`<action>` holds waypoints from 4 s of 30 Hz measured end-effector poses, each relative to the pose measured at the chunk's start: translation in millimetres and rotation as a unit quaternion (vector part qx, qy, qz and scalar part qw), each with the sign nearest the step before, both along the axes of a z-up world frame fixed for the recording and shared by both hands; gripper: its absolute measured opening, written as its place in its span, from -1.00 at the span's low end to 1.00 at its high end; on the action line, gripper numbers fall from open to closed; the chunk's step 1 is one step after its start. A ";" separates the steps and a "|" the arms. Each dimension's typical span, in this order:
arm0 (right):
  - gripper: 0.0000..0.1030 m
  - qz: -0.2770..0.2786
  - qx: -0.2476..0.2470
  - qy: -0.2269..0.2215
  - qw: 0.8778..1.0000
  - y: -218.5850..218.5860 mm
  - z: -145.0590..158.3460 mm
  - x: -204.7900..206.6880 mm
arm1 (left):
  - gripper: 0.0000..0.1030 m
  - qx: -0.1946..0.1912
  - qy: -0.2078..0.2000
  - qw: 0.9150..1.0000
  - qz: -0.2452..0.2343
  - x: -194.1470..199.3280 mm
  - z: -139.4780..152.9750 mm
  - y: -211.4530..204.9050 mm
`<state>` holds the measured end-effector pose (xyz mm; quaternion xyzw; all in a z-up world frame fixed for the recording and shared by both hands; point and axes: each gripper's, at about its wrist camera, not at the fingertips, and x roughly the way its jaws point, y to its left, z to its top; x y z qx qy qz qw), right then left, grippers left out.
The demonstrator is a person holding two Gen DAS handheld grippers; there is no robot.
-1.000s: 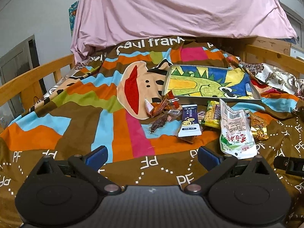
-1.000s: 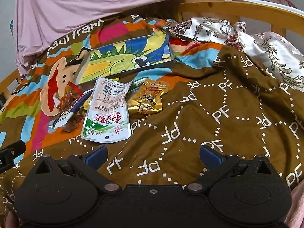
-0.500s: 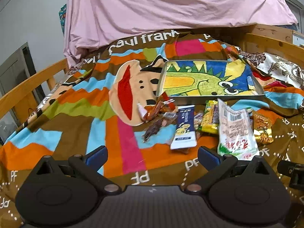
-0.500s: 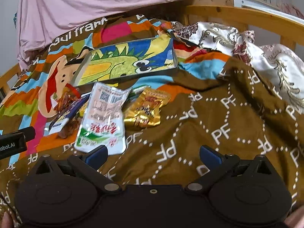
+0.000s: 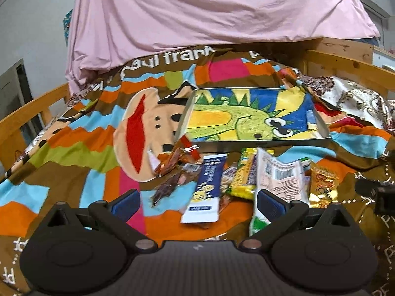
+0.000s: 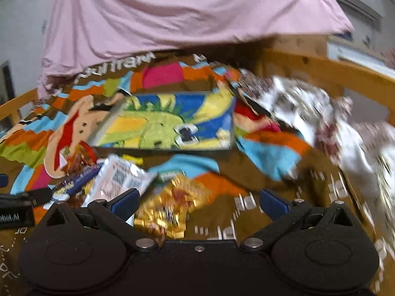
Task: Organize snacks
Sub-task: 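Move the left tool toward the white bag while the right tool approaches the gold packet, then close the left tool on the white bag while the right tool grips the gold packet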
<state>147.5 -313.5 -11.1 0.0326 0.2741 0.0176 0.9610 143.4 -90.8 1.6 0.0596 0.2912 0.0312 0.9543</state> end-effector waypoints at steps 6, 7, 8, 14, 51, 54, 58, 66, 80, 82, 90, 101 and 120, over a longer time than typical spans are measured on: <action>0.99 0.027 0.022 0.001 0.999 -7.7 -4.8 32.4 | 0.99 0.009 0.006 1.000 -0.021 9.0 -9.6 -17.2; 0.99 0.030 0.027 0.003 0.999 -7.7 -6.7 36.8 | 0.99 0.011 0.007 1.000 -0.024 10.5 -11.5 -20.4; 0.99 0.034 0.031 0.004 0.999 -7.6 -9.1 40.9 | 0.99 0.013 0.009 0.999 -0.027 11.9 -13.7 -23.6; 0.99 0.055 0.032 0.040 0.997 -1.6 -26.6 65.5 | 0.99 0.020 0.023 0.999 -0.045 19.6 -25.8 -40.2; 0.99 0.035 0.014 0.150 0.988 -11.8 -55.9 90.1 | 0.99 0.059 0.061 0.990 -0.109 32.1 -66.5 -76.6; 0.99 0.033 0.015 0.153 0.988 -9.5 -56.9 91.5 | 0.99 0.047 0.063 0.991 -0.109 35.7 -65.9 -77.6; 0.99 0.033 0.012 0.155 0.987 -6.9 -58.8 93.5 | 0.99 0.040 0.067 0.990 -0.119 39.5 -64.7 -84.3; 0.99 0.037 0.006 0.160 0.986 -4.7 -61.7 94.5 | 0.99 0.042 0.088 0.989 -0.116 47.9 -71.0 -90.1; 0.98 0.057 -0.023 0.176 0.982 3.9 -62.9 83.1 | 0.72 -0.033 0.123 0.989 -0.077 48.6 -70.0 -56.8; 0.98 0.061 -0.028 0.180 0.981 4.5 -62.4 78.4 | 0.71 -0.032 0.125 0.988 -0.080 46.2 -68.8 -58.0; 0.99 0.057 -0.032 0.187 0.980 4.9 -63.3 75.5 | 0.84 -0.030 0.122 0.988 -0.088 48.0 -66.9 -57.5; 0.99 0.058 -0.026 0.190 0.980 2.5 -64.6 77.8 | 0.91 0.021 0.113 0.987 -0.111 53.2 -71.3 -72.5; 0.93 0.054 -0.029 0.188 0.980 0.0 -62.9 71.7 | 0.59 0.013 0.103 0.988 -0.115 47.2 -67.1 -69.1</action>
